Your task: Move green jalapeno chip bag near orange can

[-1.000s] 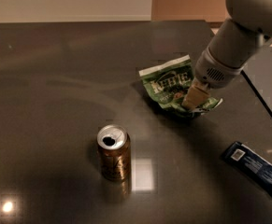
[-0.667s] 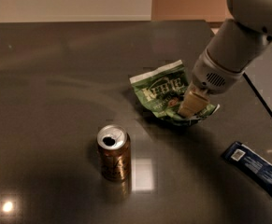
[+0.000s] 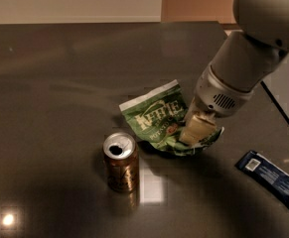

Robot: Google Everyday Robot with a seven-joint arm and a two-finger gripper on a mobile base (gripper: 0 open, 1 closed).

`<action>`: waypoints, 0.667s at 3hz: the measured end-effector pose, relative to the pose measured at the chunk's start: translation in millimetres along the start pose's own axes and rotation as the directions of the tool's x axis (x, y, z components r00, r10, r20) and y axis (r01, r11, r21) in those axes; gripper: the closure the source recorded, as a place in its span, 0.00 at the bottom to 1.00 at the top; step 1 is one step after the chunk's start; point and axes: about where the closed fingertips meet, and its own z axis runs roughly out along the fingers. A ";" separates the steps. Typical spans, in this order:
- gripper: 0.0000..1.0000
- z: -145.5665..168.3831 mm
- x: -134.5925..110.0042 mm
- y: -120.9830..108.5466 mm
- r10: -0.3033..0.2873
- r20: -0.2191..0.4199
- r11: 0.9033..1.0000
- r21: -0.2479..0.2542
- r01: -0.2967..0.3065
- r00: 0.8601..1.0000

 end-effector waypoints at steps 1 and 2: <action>1.00 10.3 -4.7 20.4 -0.046 -0.009 0.999 -0.028 0.045 0.999; 0.82 17.0 -11.3 30.0 -0.080 -0.018 0.996 -0.032 0.079 0.997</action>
Offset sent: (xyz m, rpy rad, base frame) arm -0.0340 0.0347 -0.0164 -0.0222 0.0092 0.1255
